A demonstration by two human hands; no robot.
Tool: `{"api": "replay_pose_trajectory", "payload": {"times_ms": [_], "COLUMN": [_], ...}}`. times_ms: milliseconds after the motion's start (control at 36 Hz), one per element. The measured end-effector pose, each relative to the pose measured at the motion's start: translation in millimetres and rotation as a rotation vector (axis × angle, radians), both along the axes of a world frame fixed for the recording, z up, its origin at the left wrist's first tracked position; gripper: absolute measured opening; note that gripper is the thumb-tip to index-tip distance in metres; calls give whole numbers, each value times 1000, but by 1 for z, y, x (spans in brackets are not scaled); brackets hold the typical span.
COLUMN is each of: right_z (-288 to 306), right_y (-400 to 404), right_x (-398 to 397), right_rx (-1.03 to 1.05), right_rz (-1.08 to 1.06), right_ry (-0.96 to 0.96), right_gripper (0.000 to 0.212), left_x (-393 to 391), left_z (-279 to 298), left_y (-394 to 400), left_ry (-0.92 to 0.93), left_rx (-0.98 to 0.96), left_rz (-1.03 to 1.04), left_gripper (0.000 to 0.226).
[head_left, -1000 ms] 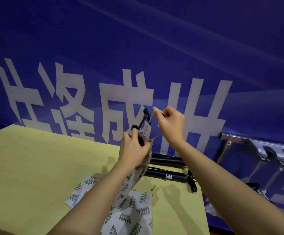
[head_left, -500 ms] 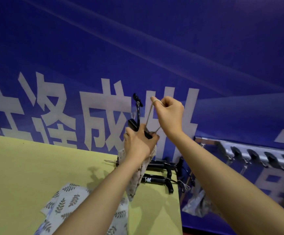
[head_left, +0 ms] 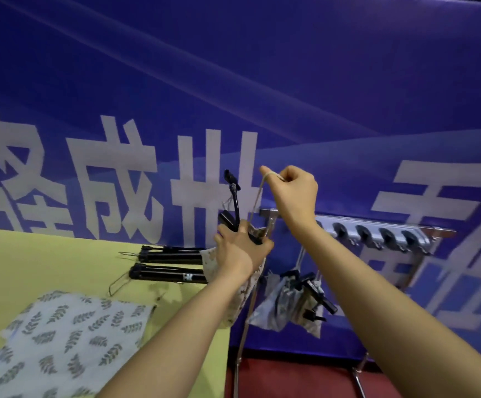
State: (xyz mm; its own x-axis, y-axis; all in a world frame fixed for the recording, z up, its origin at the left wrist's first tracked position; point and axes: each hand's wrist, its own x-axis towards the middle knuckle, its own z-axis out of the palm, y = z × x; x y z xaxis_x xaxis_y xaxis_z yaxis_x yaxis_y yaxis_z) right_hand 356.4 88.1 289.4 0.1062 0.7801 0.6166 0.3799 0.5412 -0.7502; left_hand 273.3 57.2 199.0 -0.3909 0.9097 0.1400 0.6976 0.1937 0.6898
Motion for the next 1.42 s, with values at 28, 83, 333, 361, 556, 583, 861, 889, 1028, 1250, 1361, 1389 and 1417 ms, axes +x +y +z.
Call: {"api": "replay_pose_trajectory", "payload": {"times_ms": [28,83,333,361,556,583,861,889,1028,1250,1361,1389,1417], "right_z": [-6,-16,-48,-50,-78,-83,-141,-146,-159,-164,-171,-173,-175], "right_y": [-2,-8,-19,-18,-15,-15,-12,-11,-3,26,38,41,45], "right_x": [9,24,80,84,121,125,162,166,190,224,236,239,242], "right_rx": [-5,18,199,163,-15,-24,-334,-344,-399,-436,-472,-480,-486], "right_rz": [0,-7,6,1,-15,-13,2,2,4,-34,-26,-31,-36], "right_ry": [-24,-90,-307,-295,-282,-278,-498,-524,-544,-490,-479,-482,-487], "right_gripper": [51,52,49,48,58,57,40,40,36,46,46,45,45], "left_x": [8,22,77,80,105,107,130,132,140,164,177,180,183], "left_z": [-4,-13,-44,-49,-78,-82,-91,-91,-92,-104,-111,-112,-114], "left_y": [-1,-3,-10,-11,-19,-20,-13,-9,19,55,73,77,82], "left_ry": [12,25,-3,19,365,395,522,546,499,-26,7,47,65], "left_rx": [-15,-46,-222,-235,-318,-302,-97,-62,-123,-294,-314,-322,-331], "left_rz": [-7,-18,-38,-43,-95,-110,-327,-367,-648,-708,-752,-752,-753], "left_gripper": [43,47,64,64,78,77,56,54,42,34,30,32,33]}}
